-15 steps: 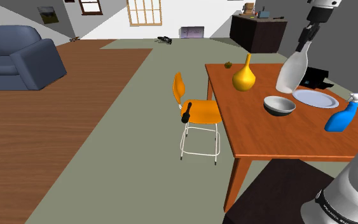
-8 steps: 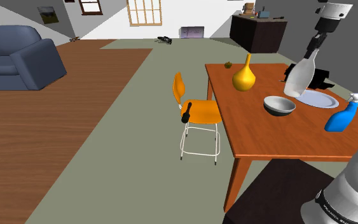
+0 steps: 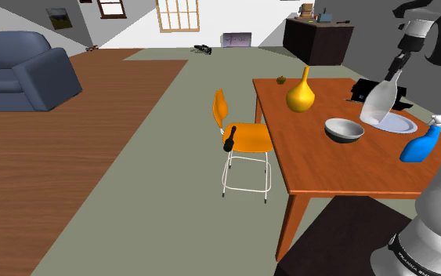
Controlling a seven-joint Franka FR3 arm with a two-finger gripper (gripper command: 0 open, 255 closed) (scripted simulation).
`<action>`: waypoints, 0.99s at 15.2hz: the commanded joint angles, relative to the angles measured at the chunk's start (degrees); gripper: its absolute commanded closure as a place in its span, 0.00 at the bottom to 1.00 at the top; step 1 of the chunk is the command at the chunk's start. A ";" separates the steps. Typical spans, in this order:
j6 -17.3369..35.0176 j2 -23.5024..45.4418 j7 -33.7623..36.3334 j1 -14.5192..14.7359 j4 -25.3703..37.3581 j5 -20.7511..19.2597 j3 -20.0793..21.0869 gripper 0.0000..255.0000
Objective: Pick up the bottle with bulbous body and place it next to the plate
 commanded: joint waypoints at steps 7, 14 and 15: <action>-3.16 15.80 -8.72 -15.31 15.14 10.03 2.80 1.00; 2.18 15.66 -9.96 -13.69 9.17 10.23 2.93 1.00; 2.90 15.71 -10.14 -13.52 8.43 10.31 2.97 1.00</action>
